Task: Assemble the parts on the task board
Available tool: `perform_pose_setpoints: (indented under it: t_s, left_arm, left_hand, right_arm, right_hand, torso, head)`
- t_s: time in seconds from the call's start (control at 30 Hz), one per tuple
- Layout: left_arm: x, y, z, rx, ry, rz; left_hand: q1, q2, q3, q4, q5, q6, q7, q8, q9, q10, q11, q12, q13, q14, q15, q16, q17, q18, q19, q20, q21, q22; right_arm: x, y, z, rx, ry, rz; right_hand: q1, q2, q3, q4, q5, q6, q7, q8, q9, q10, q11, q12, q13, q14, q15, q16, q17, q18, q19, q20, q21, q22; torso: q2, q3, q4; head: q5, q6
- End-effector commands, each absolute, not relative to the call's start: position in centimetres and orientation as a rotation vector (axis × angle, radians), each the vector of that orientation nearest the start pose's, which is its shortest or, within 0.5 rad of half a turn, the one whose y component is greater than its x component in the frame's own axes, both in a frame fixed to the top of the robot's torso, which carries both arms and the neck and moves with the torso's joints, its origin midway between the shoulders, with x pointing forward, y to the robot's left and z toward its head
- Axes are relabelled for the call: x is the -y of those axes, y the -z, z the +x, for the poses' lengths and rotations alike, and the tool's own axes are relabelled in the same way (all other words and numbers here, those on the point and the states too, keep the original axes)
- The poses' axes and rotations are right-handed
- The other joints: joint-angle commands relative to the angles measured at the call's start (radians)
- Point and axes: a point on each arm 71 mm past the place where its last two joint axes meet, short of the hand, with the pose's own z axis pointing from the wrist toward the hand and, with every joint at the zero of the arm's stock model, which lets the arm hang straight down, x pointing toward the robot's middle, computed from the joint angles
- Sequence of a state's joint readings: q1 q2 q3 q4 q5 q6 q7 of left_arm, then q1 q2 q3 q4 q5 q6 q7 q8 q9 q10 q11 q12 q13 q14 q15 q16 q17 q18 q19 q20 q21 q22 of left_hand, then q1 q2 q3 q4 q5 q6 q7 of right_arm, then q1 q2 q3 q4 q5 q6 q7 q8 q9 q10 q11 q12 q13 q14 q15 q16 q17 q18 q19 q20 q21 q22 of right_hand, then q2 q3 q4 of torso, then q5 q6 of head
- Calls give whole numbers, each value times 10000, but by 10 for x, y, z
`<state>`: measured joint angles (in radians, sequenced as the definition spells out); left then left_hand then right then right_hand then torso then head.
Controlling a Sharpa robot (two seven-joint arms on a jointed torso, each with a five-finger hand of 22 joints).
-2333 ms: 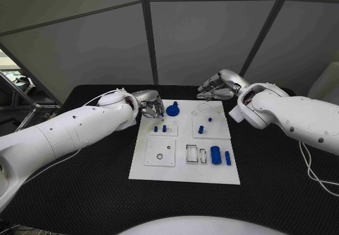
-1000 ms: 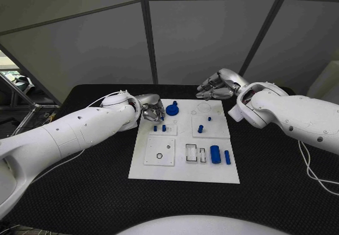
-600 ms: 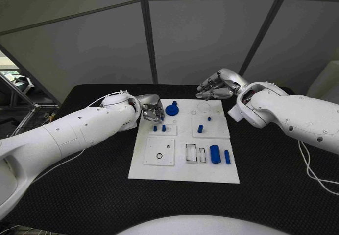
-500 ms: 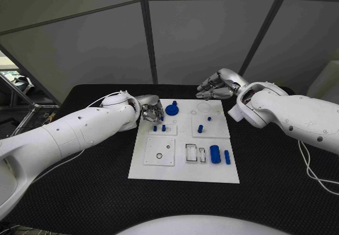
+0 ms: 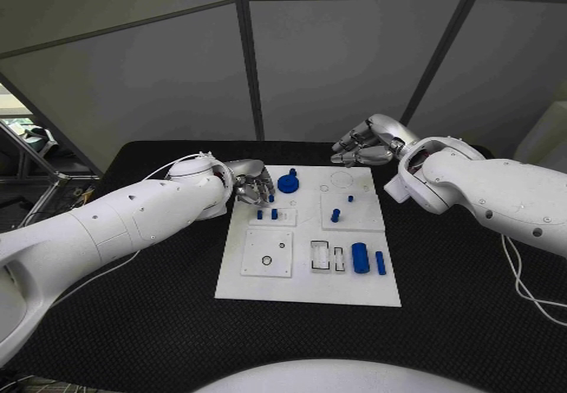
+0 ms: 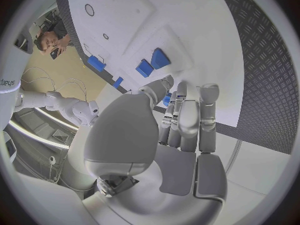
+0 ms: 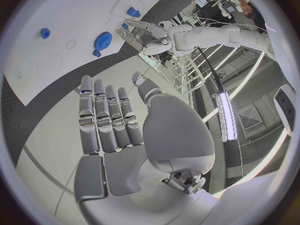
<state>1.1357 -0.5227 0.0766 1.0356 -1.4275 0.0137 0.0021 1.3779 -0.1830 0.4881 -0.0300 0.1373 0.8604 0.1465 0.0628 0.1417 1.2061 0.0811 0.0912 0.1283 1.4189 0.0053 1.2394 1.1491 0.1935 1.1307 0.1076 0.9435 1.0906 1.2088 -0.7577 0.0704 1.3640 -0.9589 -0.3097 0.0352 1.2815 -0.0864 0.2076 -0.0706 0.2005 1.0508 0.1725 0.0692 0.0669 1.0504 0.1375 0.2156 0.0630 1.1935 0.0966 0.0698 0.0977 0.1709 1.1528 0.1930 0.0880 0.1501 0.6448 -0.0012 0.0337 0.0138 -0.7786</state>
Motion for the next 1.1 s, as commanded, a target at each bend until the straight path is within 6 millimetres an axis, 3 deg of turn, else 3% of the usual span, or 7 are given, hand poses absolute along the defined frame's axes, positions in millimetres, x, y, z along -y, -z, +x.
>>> perform_pose_setpoints:
  t_s: [0.03,0.13,0.27,0.4,0.5,0.83,1.1]
  left_arm:
    - [-177,231,558,-19357,6114,1247]
    - [-182,230,559,-19199,6093,1120]
    - [-193,222,559,-18749,6516,427]
    - [-208,207,559,-18211,7662,-1035]
    - [-221,197,555,-17833,8971,-2358]
    - [-243,172,532,-15523,14362,-7689]
    - [-244,169,512,-14884,15721,-8987]
  left_hand:
    - [13,-77,-73,32,-30,-217,6,-22,-100,-73,-14,-81,-24,-82,-12,-60,-49,-396,-61,50,-68,-11]
    - [19,-78,-93,45,-25,-238,14,-17,-125,-99,-4,-97,-33,-122,-8,-133,-150,-379,-116,53,-154,-70]
    - [20,-30,-107,120,11,87,46,142,-115,-116,11,-105,-50,-240,12,-314,-402,-321,-296,67,-439,-253]
    - [67,-61,28,116,573,776,99,412,-1,-223,82,-153,-89,-1650,50,-2581,-2820,-111,-1280,84,-1721,-1084]
    - [72,-26,181,112,1118,1063,147,458,61,-290,159,-164,-119,-2535,73,-4422,-4374,-128,-1684,131,-2212,-1327]
    - [-80,270,-119,236,411,1554,122,456,197,-80,135,-17,-88,-2169,102,-5608,-5194,-107,-1559,161,-2999,-1909]
    - [-70,332,-205,225,416,1694,149,470,251,12,120,44,-54,-2136,107,-5737,-5261,-104,-1501,153,-3126,-2005]
  right_arm:
    - [210,151,531,-16209,-9468,3148]
    - [215,154,532,-16551,-9067,2948]
    - [224,158,534,-17062,-7746,1881]
    - [229,161,535,-17273,-6246,409]
    - [229,162,535,-17206,-5280,-567]
    - [224,176,529,-17002,-3533,-2292]
    - [220,187,525,-17221,-3303,-2688]
  right_hand:
    - [-61,-13,29,-102,48,30,45,-57,-12,-48,-12,-56,-10,-37,17,-44,-23,85,-30,57,-74,-25]
    - [97,40,155,-252,40,127,-6,-27,3,61,-76,-44,-8,417,-146,171,65,127,347,-62,117,47]
    - [309,44,381,-570,34,670,-272,117,84,694,-403,-20,6,1924,-705,872,467,114,1596,-594,950,466]
    - [261,-17,641,-783,38,1071,-511,129,118,1455,-728,-253,4,3152,-1146,1750,1116,76,2602,-1078,1969,1089]
    - [98,-85,965,-921,33,1184,-554,7,96,1769,-862,-690,13,3154,-1213,2949,1930,73,2749,-1269,2667,1626]
    - [-465,-413,1677,-1140,-50,983,-516,-46,44,1583,-721,-1542,23,3013,-1236,7300,5244,-712,3018,-1306,9090,7957]
    - [-508,-504,1663,-1226,-120,768,-428,-45,31,1282,-623,-1522,26,2855,-1145,8714,6509,-817,2845,-1185,10452,9337]
  torso:
    - [-6,2,-3]
    - [-6,-1,11]
    - [-11,-1,19]
    - [-4,12,4]
    - [7,15,-4]
    - [-3,-5,52]
    - [-6,-21,48]
  head:
    - [-3,9]
    - [-32,26]
    - [-138,88]
    - [-255,157]
    - [-333,198]
    - [-652,252]
    - [-680,242]
